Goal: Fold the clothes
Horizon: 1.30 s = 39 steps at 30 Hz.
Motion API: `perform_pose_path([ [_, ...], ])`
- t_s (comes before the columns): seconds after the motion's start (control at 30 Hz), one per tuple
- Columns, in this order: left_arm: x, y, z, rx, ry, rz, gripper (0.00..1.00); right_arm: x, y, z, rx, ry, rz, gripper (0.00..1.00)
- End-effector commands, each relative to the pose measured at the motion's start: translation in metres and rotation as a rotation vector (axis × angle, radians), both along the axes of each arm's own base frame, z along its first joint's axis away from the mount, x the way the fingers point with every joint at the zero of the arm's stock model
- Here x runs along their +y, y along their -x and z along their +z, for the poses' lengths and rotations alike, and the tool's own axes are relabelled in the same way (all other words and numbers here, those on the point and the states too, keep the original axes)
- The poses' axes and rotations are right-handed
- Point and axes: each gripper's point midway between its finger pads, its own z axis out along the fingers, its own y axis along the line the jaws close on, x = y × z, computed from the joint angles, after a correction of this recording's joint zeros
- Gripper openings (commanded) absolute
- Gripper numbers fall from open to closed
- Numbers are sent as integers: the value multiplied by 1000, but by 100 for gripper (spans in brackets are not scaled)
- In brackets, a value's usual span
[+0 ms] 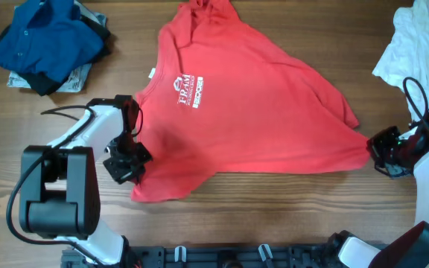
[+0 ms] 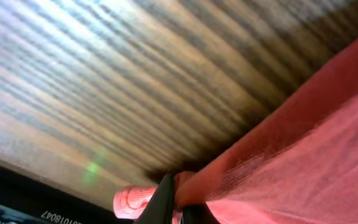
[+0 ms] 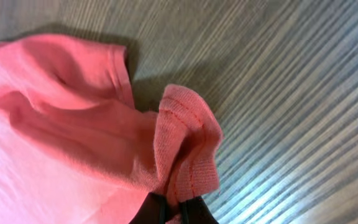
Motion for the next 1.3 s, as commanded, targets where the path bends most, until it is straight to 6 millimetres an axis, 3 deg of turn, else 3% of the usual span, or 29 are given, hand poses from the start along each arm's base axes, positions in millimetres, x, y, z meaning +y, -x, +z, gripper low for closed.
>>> perform_pose_path([
  [0.0,2,6,22,-35,-21,61,4,-5,-8,12,-44,27,11,4],
  [0.27,-1,33,73,-94,-14,36,4,4,6,7,20,-12,14,4],
  [0.57,-28,60,84,-38,-35,-68,4,1,3,8,5,0,13,4],
  [0.73,-17,78,95,-10,-180,-109,5,-1,2,9,3,11,10,5],
  [0.8,-17,79,95,-6,-181,-109,12,-1,2,9,2,12,10,6],
  [0.83,-17,79,95,-7,-180,-109,36,-1,2,9,2,12,11,13],
  [0.87,-17,78,94,-12,-179,-108,41,-1,2,9,2,12,11,29],
  [0.9,-18,76,94,-18,-177,-108,54,-1,1,9,0,14,11,48],
  [0.93,-18,75,93,-22,-175,-107,62,-2,1,9,-1,14,11,59],
  [0.97,-19,74,93,-29,-173,-106,62,-2,0,9,-4,17,15,70],
  [1.03,-21,70,92,-44,-163,-103,60,-4,-3,14,-16,37,49,78],
  [1.1,-32,60,90,-86,-110,-86,59,-5,-12,33,-56,45,85,81],
  [1.2,-50,15,83,-277,-41,-84,60,-4,-37,71,-178,44,149,89],
  [1.27,-65,-23,81,-433,24,-144,70,-5,-51,83,-250,48,156,91],
])
